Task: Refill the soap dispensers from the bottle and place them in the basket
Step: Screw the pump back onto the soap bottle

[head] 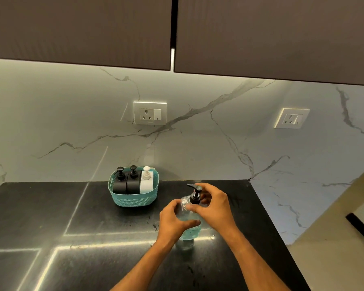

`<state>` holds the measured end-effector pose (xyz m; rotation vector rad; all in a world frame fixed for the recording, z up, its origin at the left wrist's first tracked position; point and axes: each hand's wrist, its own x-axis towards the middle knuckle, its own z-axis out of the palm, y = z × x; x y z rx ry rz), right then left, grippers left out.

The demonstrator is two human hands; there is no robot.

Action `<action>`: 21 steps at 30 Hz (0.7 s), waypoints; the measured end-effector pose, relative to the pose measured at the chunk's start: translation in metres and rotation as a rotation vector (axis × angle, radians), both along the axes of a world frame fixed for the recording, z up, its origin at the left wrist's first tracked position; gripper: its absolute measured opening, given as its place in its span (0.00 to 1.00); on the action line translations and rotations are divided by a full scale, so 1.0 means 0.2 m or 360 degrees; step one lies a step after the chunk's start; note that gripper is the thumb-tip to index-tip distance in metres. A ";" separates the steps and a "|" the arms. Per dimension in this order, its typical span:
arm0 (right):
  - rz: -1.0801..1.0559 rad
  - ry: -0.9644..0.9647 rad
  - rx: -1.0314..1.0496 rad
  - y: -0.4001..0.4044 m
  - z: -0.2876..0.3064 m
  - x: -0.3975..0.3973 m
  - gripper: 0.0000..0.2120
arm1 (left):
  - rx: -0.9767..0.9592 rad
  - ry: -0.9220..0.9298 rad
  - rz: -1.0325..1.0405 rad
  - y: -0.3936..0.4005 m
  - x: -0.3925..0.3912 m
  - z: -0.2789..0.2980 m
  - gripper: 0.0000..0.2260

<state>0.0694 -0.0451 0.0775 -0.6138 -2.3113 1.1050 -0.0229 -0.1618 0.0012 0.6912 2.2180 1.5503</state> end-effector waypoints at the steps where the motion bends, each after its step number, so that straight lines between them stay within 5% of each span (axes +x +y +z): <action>1: 0.0003 -0.0005 0.0029 0.01 0.00 0.00 0.23 | 0.0004 0.0001 0.0001 0.01 0.00 0.00 0.29; 21: -0.0243 0.0176 0.0115 0.16 -0.02 0.03 0.16 | 0.0090 0.0050 -0.0060 0.19 0.04 0.04 0.28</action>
